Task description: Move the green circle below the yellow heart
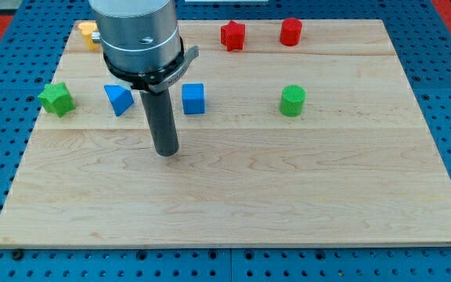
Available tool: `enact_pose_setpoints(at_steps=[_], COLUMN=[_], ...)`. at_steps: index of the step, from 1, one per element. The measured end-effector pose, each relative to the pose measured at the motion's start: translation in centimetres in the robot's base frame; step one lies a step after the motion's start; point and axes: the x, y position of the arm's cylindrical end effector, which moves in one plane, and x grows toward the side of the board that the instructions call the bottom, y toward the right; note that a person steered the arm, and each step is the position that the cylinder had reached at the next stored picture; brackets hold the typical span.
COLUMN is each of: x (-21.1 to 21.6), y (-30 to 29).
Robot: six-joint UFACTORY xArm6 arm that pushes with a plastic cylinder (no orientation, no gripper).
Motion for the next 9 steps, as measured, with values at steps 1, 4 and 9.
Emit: enact_pose_setpoints(at_steps=[1, 4, 9], x=[-0.7, -2.2, 2.8], y=[0.1, -13.2, -5.6])
